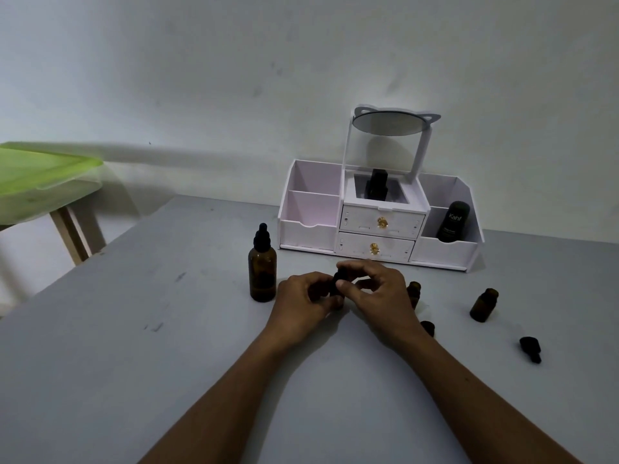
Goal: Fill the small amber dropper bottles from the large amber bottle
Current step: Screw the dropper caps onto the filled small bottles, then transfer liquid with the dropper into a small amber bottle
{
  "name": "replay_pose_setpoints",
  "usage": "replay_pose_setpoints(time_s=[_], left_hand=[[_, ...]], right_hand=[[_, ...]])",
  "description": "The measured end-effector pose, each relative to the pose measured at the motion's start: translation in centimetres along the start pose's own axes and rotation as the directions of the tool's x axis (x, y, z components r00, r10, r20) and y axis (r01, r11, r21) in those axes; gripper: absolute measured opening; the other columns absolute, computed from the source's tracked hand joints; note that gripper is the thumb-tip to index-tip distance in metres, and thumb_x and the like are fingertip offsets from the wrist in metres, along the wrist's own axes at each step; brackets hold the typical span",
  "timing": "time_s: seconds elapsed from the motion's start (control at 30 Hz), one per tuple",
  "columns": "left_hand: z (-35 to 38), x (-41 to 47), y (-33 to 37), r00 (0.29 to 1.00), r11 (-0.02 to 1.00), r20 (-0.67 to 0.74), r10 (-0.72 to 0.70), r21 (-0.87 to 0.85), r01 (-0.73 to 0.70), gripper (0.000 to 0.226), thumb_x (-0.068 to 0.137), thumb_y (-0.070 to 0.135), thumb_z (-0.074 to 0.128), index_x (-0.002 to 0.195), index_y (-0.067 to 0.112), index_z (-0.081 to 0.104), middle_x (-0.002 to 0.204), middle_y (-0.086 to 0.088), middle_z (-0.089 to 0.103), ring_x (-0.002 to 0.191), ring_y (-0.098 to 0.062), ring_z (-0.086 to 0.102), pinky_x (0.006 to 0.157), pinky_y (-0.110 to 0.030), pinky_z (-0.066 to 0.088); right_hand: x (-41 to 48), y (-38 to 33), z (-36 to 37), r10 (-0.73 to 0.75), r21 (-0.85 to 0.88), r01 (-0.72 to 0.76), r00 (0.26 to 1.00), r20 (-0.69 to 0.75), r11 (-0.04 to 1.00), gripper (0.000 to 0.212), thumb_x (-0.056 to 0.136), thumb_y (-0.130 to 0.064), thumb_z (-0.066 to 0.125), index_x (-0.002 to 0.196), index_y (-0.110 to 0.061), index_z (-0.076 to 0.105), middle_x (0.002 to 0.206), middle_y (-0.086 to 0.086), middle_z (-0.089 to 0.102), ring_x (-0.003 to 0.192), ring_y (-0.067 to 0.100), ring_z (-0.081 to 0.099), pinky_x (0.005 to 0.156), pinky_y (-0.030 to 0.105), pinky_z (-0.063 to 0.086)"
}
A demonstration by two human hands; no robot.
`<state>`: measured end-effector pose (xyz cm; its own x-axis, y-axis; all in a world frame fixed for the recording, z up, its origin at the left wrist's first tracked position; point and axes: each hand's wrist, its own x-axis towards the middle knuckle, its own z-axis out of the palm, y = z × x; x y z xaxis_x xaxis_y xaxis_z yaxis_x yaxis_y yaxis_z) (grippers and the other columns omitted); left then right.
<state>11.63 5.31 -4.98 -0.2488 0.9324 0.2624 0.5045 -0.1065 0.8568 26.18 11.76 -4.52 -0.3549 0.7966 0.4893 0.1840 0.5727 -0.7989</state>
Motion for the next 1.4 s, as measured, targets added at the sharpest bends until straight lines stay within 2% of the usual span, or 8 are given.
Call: replay_pose_setpoints(time_s=[0.17,0.3,0.5,0.6,0.87,1.13,1.23,1.4], left_hand=[[0.02,-0.02,-0.01,1.000,1.000,-0.006,-0.003,0.013,0.003,0.037,0.082,0.024,0.074,0.118,0.022,0.066,0.116,0.003,0.070,0.104,-0.009,0.065,0.089,-0.018,0.049],[0.12,-0.04,0.02,1.000,1.000,-0.013,-0.023,-0.003,0.023,0.038,0.081,0.025,0.075,0.118,0.022,0.066,0.115,0.006,0.070,0.103,-0.008,0.065,0.092,-0.020,0.049],[0.01,-0.07,-0.08,1.000,1.000,-0.016,0.010,0.020,-0.010,0.036,0.081,0.026,0.074,0.117,0.022,0.067,0.114,0.004,0.070,0.102,-0.010,0.066,0.090,-0.022,0.052],[0.10,-0.03,-0.08,1.000,1.000,-0.016,0.005,0.003,-0.005,0.036,0.082,0.026,0.074,0.117,0.023,0.067,0.115,0.005,0.070,0.103,-0.009,0.065,0.088,-0.019,0.050],[0.27,0.11,-0.23,1.000,1.000,-0.025,0.014,0.016,-0.014,0.036,0.082,0.025,0.074,0.118,0.023,0.067,0.115,0.004,0.070,0.100,-0.006,0.064,0.082,-0.011,0.046],[0.15,-0.22,0.11,1.000,1.000,-0.025,-0.003,0.004,0.003,0.036,0.085,0.024,0.071,0.120,0.023,0.066,0.117,0.007,0.068,0.103,-0.004,0.062,0.084,-0.012,0.048],[0.06,-0.42,0.26,1.000,1.000,0.000,0.005,-0.001,-0.005,0.035,0.085,0.025,0.070,0.120,0.023,0.066,0.118,0.006,0.068,0.105,-0.006,0.063,0.093,-0.023,0.052],[-0.05,-0.59,0.35,1.000,1.000,0.005,0.002,-0.003,-0.002,0.034,0.085,0.028,0.071,0.118,0.028,0.066,0.118,0.009,0.068,0.105,-0.002,0.062,0.094,-0.021,0.051]], right_hand=[[0.09,0.11,-0.23,0.015,0.007,-0.014,0.999,-0.040,1.000,0.026,0.076,-0.018,0.085,0.101,-0.020,0.077,0.095,-0.009,0.075,0.087,0.004,0.070,0.075,0.015,0.057],[0.00,0.08,0.03,0.022,0.008,-0.022,0.999,-0.027,1.000,0.029,0.082,-0.009,0.078,0.104,-0.028,0.075,0.098,-0.014,0.074,0.089,0.000,0.069,0.075,0.013,0.054],[0.12,0.12,0.02,0.017,-0.013,-0.018,0.998,-0.059,1.000,0.026,0.073,-0.020,0.088,0.097,-0.019,0.077,0.089,-0.007,0.076,0.082,0.008,0.071,0.074,0.018,0.058],[-0.01,0.00,0.04,0.025,0.003,-0.025,1.000,-0.020,1.000,0.031,0.079,-0.017,0.083,0.108,-0.021,0.075,0.099,-0.010,0.074,0.089,0.003,0.069,0.075,0.014,0.056],[-0.09,0.12,0.08,-0.015,-0.055,0.013,0.999,-0.045,0.998,0.025,0.079,-0.017,0.083,0.102,-0.019,0.076,0.094,-0.013,0.074,0.089,-0.002,0.068,0.077,0.009,0.052],[-0.25,0.50,0.14,-0.048,-0.097,0.044,0.998,-0.046,0.994,0.030,0.079,-0.019,0.083,0.107,-0.016,0.075,0.096,-0.013,0.073,0.092,-0.006,0.067,0.076,0.007,0.052],[-0.32,0.63,0.06,-0.050,-0.106,0.045,0.998,-0.049,0.993,0.030,0.077,-0.017,0.084,0.106,-0.016,0.076,0.095,-0.011,0.074,0.090,-0.005,0.067,0.075,0.006,0.051],[-0.47,0.32,0.04,-0.069,-0.118,0.064,0.997,-0.037,0.991,0.034,0.076,-0.019,0.084,0.107,-0.028,0.071,0.099,-0.013,0.072,0.091,-0.006,0.066,0.075,0.007,0.052]])
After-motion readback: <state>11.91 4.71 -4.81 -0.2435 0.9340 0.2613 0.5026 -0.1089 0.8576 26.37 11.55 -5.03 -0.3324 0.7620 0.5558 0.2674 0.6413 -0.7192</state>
